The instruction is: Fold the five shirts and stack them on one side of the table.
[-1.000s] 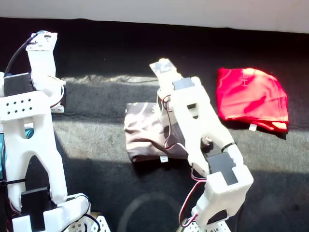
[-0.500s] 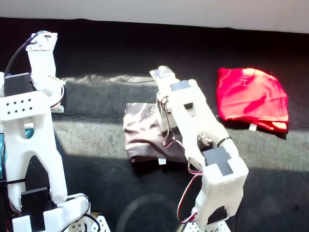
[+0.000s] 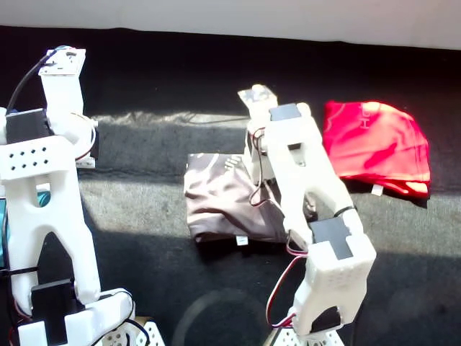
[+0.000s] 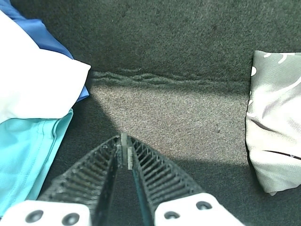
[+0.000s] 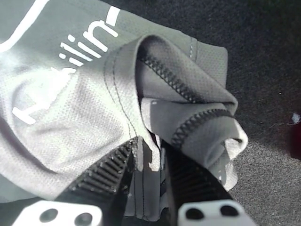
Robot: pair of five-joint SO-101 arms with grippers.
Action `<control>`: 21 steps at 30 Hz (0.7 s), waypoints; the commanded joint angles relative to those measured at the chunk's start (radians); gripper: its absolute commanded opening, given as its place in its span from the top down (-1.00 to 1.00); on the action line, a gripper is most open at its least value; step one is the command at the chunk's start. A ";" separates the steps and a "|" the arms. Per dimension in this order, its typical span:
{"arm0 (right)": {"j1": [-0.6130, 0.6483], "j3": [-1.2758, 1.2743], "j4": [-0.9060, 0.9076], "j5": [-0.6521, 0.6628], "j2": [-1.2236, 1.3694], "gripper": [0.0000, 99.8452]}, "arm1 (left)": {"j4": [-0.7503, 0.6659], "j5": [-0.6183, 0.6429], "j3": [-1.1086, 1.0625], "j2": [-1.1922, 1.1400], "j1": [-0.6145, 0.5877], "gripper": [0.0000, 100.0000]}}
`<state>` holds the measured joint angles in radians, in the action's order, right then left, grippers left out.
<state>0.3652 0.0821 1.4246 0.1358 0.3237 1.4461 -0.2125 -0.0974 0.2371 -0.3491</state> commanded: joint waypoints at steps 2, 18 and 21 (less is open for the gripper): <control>-0.007 0.036 0.001 -0.003 0.001 0.85 | -0.012 -0.008 0.016 0.021 -0.012 0.98; 0.041 0.033 -0.025 -0.008 0.008 0.74 | -0.011 -0.008 0.012 0.027 -0.012 0.98; 0.039 0.008 -0.030 -0.008 0.008 0.74 | -0.011 -0.008 0.010 0.027 -0.012 0.98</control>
<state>0.4143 0.0836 1.4047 0.1358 0.3360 1.4461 -0.2125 -0.0974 0.2371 -0.3491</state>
